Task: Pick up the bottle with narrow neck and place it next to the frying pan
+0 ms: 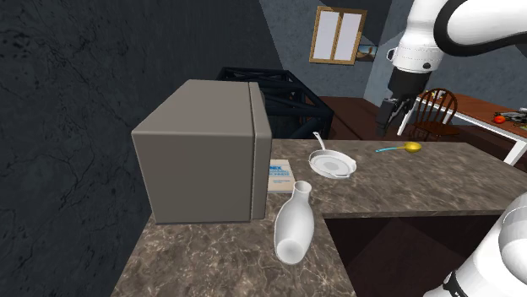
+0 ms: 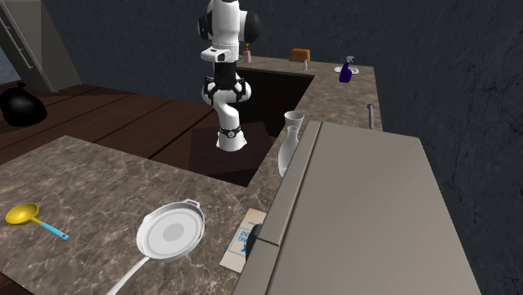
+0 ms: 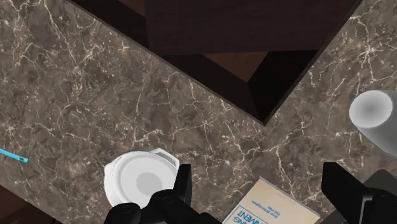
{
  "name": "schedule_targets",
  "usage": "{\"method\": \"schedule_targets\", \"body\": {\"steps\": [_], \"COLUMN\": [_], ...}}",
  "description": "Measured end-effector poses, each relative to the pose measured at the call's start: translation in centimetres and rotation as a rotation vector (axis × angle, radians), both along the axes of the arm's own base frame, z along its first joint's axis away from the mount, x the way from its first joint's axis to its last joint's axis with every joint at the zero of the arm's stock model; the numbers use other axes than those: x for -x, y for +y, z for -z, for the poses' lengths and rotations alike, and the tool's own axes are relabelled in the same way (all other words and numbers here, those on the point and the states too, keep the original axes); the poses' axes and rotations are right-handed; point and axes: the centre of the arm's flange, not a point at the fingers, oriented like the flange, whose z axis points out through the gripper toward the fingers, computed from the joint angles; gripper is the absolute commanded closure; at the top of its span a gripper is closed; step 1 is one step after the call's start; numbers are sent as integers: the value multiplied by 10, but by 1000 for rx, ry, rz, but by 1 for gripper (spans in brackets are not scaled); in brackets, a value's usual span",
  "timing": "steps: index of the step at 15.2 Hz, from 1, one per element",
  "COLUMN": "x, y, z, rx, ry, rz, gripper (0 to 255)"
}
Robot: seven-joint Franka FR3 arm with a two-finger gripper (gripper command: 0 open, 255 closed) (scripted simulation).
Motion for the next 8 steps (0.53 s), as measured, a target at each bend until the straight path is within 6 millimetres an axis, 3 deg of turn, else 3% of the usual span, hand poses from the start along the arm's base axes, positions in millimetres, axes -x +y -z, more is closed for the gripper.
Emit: {"method": "schedule_targets", "body": {"steps": [4,8], "x": [-4,-16], "y": [21,63], "z": [7,29], "rx": [-11,-33], "ry": [-7,-19], "rz": [-16,-43], "gripper": [0,0]}}
